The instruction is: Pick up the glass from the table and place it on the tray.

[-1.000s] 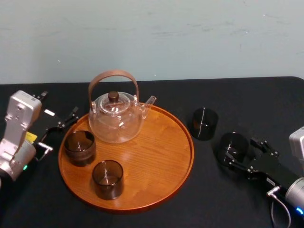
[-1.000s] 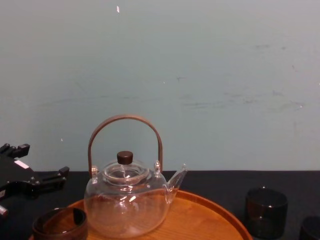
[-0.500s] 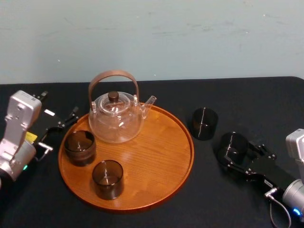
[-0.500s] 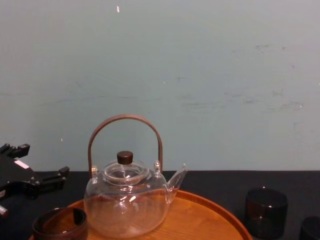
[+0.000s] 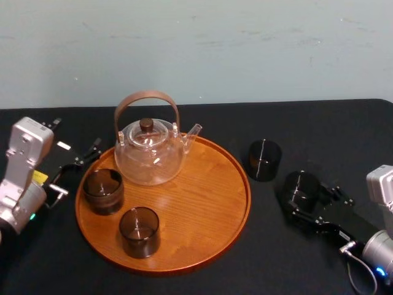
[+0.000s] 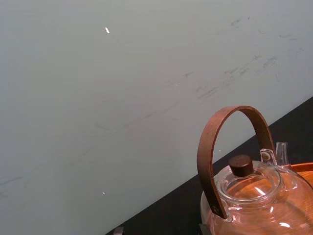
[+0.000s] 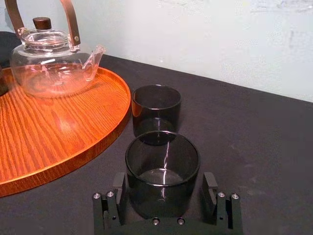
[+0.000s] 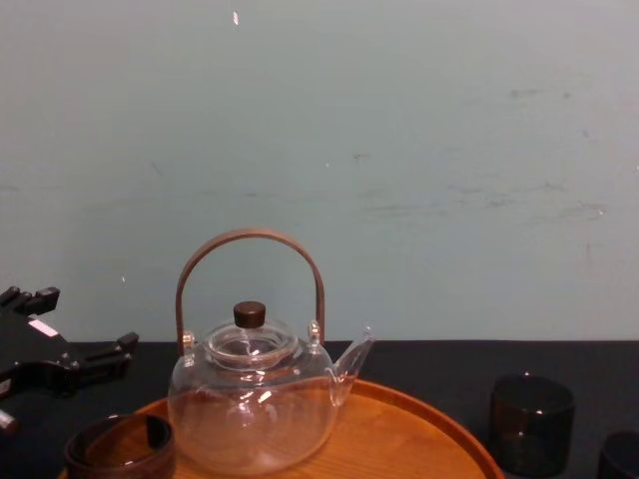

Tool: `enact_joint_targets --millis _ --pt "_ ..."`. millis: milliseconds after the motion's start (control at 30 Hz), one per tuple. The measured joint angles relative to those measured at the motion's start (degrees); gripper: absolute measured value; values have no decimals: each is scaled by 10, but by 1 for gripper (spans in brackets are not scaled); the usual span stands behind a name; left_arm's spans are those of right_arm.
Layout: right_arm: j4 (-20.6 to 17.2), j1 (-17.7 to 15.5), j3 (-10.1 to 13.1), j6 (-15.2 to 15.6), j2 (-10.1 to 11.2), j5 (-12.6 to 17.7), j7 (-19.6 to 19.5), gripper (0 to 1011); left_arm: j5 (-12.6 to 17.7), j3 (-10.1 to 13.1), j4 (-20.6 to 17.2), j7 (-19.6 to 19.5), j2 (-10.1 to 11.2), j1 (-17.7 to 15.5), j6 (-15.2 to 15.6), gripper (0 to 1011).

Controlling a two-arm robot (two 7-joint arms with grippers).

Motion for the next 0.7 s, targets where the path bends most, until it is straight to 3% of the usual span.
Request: enact_joint_targets --millis 700 --pt "57 52 -23 6 -11 3 18 1002 0 0 0 0 0 0 0 1001"
